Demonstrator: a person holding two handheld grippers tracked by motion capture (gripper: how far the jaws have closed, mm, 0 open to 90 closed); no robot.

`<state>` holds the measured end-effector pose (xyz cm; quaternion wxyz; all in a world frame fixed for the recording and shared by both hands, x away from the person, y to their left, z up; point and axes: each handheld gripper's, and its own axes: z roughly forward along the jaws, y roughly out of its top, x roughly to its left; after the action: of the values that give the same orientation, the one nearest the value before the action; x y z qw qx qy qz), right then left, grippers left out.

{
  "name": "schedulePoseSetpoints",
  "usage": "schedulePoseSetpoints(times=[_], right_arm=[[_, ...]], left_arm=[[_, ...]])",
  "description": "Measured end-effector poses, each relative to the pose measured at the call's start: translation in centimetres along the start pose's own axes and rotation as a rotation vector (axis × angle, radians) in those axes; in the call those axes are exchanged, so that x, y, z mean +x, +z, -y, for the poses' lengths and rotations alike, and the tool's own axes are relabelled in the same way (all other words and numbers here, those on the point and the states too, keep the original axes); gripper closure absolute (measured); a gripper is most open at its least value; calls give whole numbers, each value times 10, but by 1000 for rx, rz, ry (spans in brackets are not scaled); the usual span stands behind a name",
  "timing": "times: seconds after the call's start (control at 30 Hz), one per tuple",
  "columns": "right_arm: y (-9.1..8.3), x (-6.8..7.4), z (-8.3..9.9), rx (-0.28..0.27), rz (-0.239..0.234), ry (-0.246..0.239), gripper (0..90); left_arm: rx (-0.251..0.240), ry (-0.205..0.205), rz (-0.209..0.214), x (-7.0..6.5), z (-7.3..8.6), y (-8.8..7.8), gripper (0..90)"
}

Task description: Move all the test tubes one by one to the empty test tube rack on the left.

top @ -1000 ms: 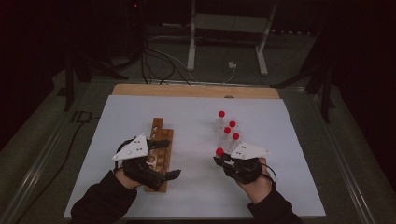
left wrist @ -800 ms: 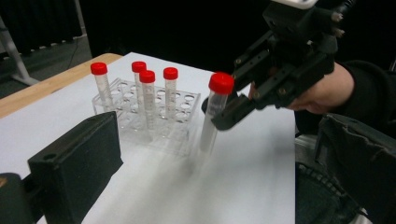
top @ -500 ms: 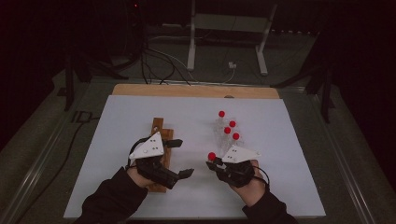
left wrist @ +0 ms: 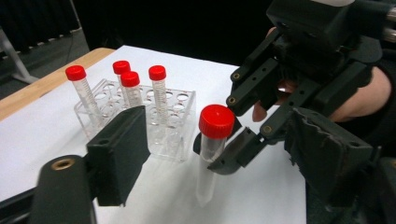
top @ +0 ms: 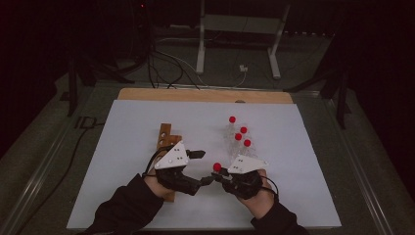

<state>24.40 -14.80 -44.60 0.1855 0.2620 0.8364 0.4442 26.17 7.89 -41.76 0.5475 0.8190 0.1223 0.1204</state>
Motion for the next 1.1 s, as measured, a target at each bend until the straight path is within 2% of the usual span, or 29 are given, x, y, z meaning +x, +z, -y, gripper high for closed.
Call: schedulePoseSetpoints(times=[0.07,0.1,0.13,0.23,0.3,0.37,0.5,0.67,0.83,1.1], right_arm=[[0,1,0,1,-3,-2,752],[0,1,0,1,-3,-2,752],[0,1,0,0,-7,0,752],[0,1,0,2,-8,0,752],[0,1,0,3,-11,0,752],[0,1,0,4,-11,-3,752],[0,1,0,4,-14,3,752],[0,1,0,2,-15,1,752],[0,1,0,5,-18,-1,752],[-2,0,0,1,-17,4,751]], left_arm=[[3,9,-6,-1,0,2,328],[3,13,-6,-1,-1,3,328],[3,11,-4,-1,-1,4,372],[9,15,-5,-1,-2,7,404],[23,32,-18,-2,-3,10,463],[30,41,-17,-4,-3,13,474],[52,56,-27,-5,-4,17,565],[73,69,-24,-6,-4,23,605],[83,80,-27,-7,-4,26,697],[86,85,-29,-7,-6,26,717]])
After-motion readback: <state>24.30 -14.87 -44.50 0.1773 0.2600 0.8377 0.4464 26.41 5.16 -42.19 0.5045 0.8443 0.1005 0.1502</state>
